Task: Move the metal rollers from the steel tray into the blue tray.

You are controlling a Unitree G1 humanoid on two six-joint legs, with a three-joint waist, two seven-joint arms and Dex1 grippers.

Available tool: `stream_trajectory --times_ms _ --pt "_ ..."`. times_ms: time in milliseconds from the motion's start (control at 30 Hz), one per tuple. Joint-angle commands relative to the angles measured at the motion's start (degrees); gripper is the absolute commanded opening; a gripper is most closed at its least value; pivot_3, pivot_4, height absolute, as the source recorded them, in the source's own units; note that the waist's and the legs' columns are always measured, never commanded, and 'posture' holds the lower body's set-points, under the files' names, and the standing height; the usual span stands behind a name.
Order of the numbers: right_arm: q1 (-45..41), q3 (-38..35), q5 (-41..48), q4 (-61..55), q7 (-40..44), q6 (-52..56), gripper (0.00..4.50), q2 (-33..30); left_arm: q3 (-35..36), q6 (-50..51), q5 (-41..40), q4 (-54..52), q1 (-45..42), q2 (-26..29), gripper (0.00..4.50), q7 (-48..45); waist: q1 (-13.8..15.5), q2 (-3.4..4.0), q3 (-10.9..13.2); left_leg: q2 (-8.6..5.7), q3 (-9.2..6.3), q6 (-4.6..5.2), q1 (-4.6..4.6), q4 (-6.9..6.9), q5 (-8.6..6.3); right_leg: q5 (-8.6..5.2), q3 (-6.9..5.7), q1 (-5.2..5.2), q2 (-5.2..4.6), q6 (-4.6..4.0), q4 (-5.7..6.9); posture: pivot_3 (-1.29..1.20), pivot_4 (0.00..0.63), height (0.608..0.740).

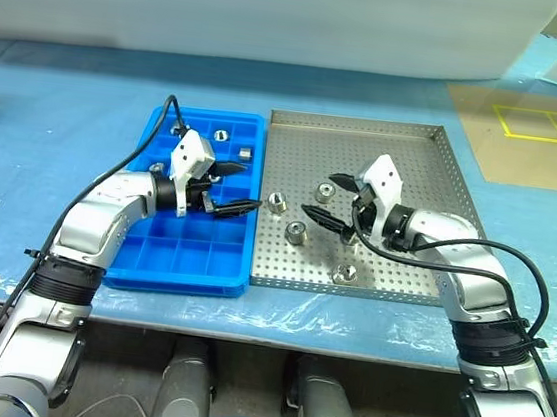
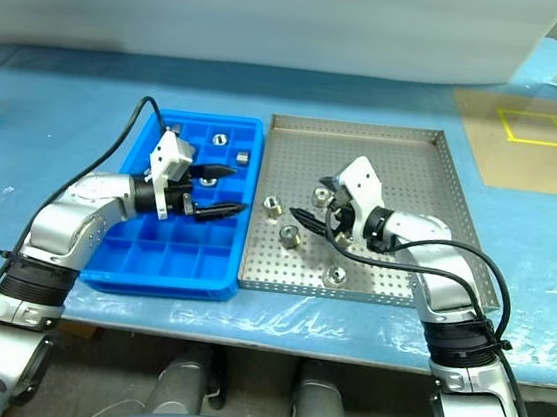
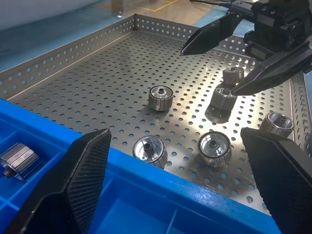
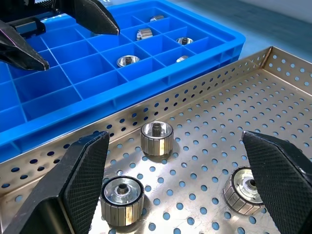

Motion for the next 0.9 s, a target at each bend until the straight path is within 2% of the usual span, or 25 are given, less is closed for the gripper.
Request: stream_trajectory --times_ms 33,900 --pt "-0.3 -0.6 0.3 -2.1 0.0 -0.9 4.5 -0.3 0.7 -0.6 -0.4 -1.8 -0.8 0.2 4.5 0.0 0.0 0.0 0.0 0.0 0.0 0.0 0.0 0.0 0.0 0.0 0.0 0.0 0.0 0.0 0.0 -0.15 0.15 0.74" --pt "0.3 -1.3 0.2 -2.9 -0.8 -0.7 4.5 -0.7 0.9 -0.3 -1.3 -1.1 -3.0 -0.4 4.5 -0.6 -0.1 0.0 0.0 0.0 0.0 0.0 0.0 0.0 0.0 0.0 0.0 0.0 0.0 0.0 0.0 -0.18 0.15 0.74"
